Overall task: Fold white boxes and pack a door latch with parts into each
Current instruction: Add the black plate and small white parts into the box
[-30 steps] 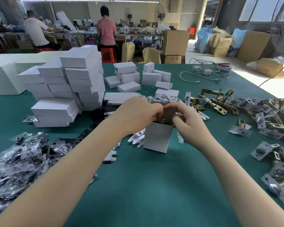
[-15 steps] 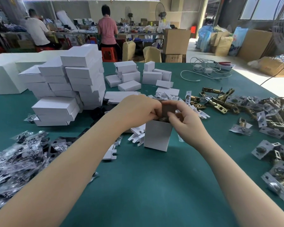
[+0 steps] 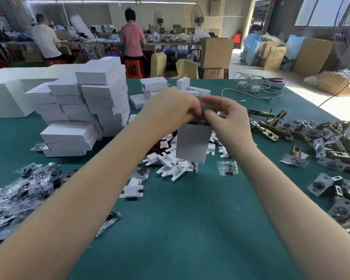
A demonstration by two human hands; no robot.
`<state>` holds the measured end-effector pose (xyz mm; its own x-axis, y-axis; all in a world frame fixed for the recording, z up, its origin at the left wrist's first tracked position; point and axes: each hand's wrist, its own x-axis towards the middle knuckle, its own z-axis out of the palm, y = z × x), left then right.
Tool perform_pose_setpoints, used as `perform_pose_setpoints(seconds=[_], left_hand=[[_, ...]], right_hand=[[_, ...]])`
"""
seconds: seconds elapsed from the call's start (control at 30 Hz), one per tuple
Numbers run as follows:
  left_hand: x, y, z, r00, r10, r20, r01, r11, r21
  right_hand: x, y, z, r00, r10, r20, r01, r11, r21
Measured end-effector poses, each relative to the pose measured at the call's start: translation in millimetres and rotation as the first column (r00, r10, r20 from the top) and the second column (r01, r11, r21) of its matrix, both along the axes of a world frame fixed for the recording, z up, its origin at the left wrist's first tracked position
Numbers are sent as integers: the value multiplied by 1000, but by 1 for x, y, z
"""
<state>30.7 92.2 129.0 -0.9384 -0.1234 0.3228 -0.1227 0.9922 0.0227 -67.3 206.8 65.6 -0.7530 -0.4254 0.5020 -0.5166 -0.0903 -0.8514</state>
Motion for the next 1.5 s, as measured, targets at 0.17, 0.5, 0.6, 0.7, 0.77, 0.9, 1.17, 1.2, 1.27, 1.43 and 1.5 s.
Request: perform_pose_setpoints(seconds=[0.17, 0.5, 0.6, 0.7, 0.77, 0.9, 1.17, 1.2, 1.27, 1.43, 1.5], left_hand=[[-8, -2, 26, 998, 13, 62, -5, 992, -123], [-12, -18, -11, 988, -58, 142, 67, 996, -58], [-13, -19, -19, 985, -67, 157, 72, 997, -28], [-14, -21, -21, 987, -79, 140, 87, 995, -56], [-15, -21, -25, 994, -84, 69, 93, 985, -147], [-11, -14, -44, 991, -57, -120, 28, 973, -230], [-7, -11, -74, 986, 102, -131, -106, 994, -28], [-7, -11, -73, 981, 101, -165, -100, 995, 14], [-8, -11, -69, 978, 72, -195, -70, 997, 17], [-11, -14, -65, 999, -7, -46, 4, 998, -60], [-12, -16, -65, 997, -29, 74, 35, 997, -75]], right_hand=[[-3, -5, 26, 996, -11, -84, 9, 1000, -19], [-8, -7, 6, 999, -19, -38, 22, 996, 83], [-9, -7, 2, 1000, -27, -12, 28, 994, 110], [-11, -8, 3, 1000, -31, -5, 31, 993, 111], [-11, -9, 4, 999, -33, -4, 33, 994, 106], [-10, -6, -4, 999, -13, 50, 10, 998, 66], [-3, 1, -34, 995, 53, 87, -61, 994, 92], [-3, 1, -34, 996, 58, 70, -65, 993, 101], [-3, 0, -31, 997, 70, 44, -75, 989, 126], [-3, 1, -30, 997, 71, 37, -76, 987, 142], [-4, 3, -33, 996, 79, 48, -84, 989, 124]])
